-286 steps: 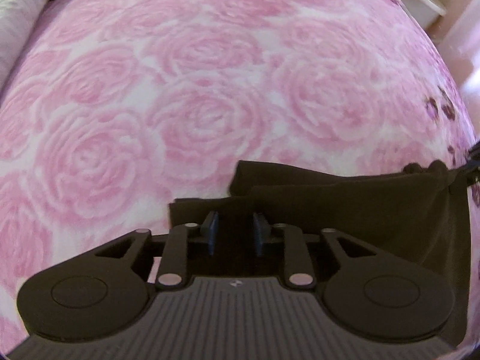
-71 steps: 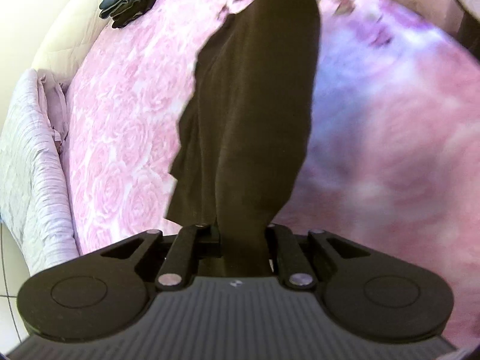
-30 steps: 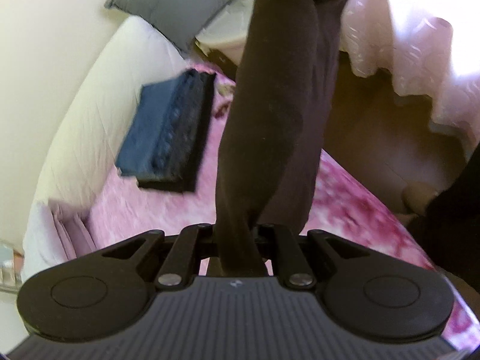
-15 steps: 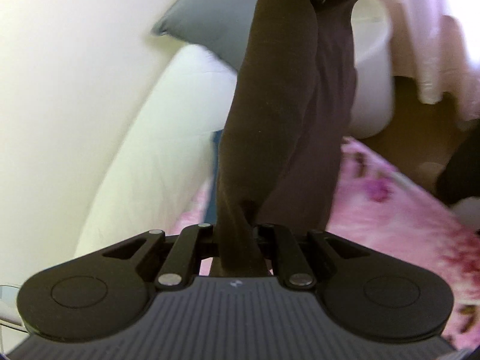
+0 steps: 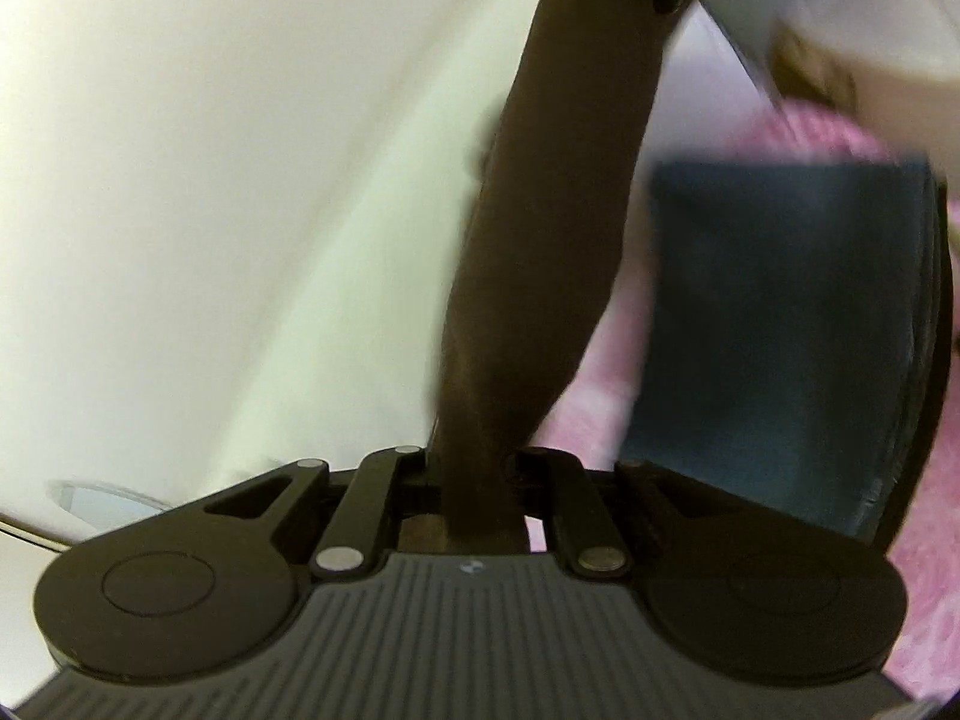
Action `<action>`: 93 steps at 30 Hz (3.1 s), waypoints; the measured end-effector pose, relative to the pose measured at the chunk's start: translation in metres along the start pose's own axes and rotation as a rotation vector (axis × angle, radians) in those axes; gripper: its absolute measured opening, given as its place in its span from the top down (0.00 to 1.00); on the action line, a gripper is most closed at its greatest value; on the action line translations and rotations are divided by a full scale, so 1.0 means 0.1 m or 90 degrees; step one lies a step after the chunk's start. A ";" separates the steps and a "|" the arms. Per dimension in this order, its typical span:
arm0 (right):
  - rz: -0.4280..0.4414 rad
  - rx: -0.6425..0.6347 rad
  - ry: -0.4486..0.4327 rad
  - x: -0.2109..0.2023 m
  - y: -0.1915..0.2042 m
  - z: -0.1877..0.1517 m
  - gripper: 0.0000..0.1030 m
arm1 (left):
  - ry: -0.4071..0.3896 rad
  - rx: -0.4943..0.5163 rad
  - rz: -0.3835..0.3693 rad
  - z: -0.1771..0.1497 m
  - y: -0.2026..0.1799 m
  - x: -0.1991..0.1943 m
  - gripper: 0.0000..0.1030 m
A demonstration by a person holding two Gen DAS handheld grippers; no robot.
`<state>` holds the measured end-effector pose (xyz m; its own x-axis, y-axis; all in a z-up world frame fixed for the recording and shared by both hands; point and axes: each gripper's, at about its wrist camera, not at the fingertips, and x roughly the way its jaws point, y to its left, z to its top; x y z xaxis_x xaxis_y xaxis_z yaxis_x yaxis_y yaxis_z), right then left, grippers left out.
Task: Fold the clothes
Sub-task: 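Lift the folded shirt with both tools and carry it toward the clothes stack, then lower the shirt onto the stack of jeans with both tools, then open both tools and press the shirt flat on the stack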
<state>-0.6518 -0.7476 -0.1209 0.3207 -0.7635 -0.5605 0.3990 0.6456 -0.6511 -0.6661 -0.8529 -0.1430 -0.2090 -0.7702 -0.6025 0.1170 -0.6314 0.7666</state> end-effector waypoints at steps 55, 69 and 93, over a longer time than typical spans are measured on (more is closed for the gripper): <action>0.104 0.030 0.214 0.25 1.07 -0.75 0.84 | 0.011 0.068 -0.039 -1.25 -1.34 0.19 0.93; 0.106 0.270 0.142 0.06 0.12 -0.61 0.83 | 0.006 -0.329 -0.189 -1.91 -0.41 -0.62 0.84; 0.169 0.584 0.205 1.11 -0.80 -1.30 0.83 | 0.094 -0.469 -0.207 -1.50 0.07 0.45 0.85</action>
<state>-0.7593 -0.8825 -0.1974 0.3026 -0.4688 -0.8299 0.8989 0.4297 0.0851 -0.5290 -0.9049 -0.1981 -0.2179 -0.5104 -0.8319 0.6911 -0.6825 0.2377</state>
